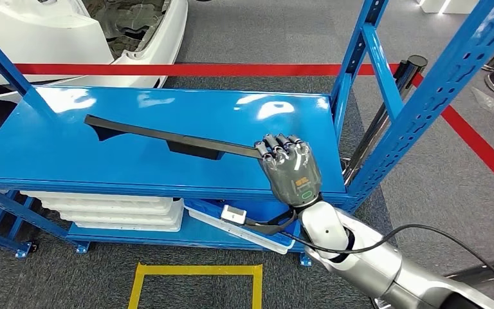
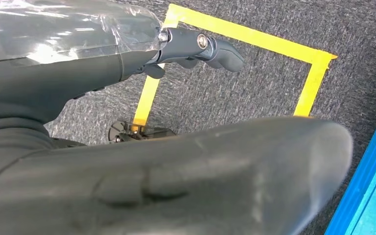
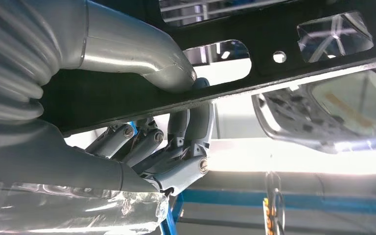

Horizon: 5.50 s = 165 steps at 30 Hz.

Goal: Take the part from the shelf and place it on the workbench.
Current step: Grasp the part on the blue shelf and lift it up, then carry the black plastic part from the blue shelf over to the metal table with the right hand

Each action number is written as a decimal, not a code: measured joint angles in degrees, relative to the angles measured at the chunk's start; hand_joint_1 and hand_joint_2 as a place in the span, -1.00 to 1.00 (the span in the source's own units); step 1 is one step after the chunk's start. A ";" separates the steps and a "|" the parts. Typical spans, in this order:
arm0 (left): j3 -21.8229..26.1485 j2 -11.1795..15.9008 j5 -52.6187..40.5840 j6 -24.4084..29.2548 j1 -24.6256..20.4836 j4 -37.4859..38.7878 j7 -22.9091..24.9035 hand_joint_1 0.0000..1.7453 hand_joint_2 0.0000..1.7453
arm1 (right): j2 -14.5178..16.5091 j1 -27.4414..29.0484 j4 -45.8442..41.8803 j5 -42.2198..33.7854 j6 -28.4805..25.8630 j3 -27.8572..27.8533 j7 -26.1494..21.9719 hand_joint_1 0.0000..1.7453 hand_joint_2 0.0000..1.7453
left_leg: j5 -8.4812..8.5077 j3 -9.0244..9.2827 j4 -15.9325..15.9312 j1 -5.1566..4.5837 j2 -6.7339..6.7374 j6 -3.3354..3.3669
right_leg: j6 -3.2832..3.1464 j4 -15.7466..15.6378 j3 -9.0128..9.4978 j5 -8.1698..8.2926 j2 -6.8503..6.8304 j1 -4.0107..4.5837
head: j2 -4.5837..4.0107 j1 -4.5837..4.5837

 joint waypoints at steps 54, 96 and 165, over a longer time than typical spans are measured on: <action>-0.04 0.00 0.00 -7.15 -0.38 0.00 -5.56 -1.00 1.00 | 3.43 9.01 -21.99 2.17 3.23 4.75 -10.83 1.00 1.00 | 0.00 0.03 -0.01 0.00 0.00 0.00 | -0.02 -0.02 0.02 -0.02 0.02 -0.01 | 0.00 -0.01; 0.02 -0.11 0.12 0.31 0.08 0.00 -4.38 -1.00 1.00 | 3.45 7.53 -22.79 2.17 5.63 8.07 -5.87 1.00 1.00 | -0.10 -0.02 0.18 -0.41 -0.01 0.15 | 0.05 -0.06 0.04 0.01 0.00 -0.40 | 0.00 -0.01; 0.04 -0.57 0.04 1.09 0.00 -0.02 -4.97 -1.00 1.00 | 3.56 6.77 -22.23 2.20 6.05 9.02 -5.39 1.00 1.00 | 0.07 0.08 -0.14 -0.13 0.15 0.73 | 0.44 2.48 -3.64 0.89 -0.22 -0.08 | 0.00 0.01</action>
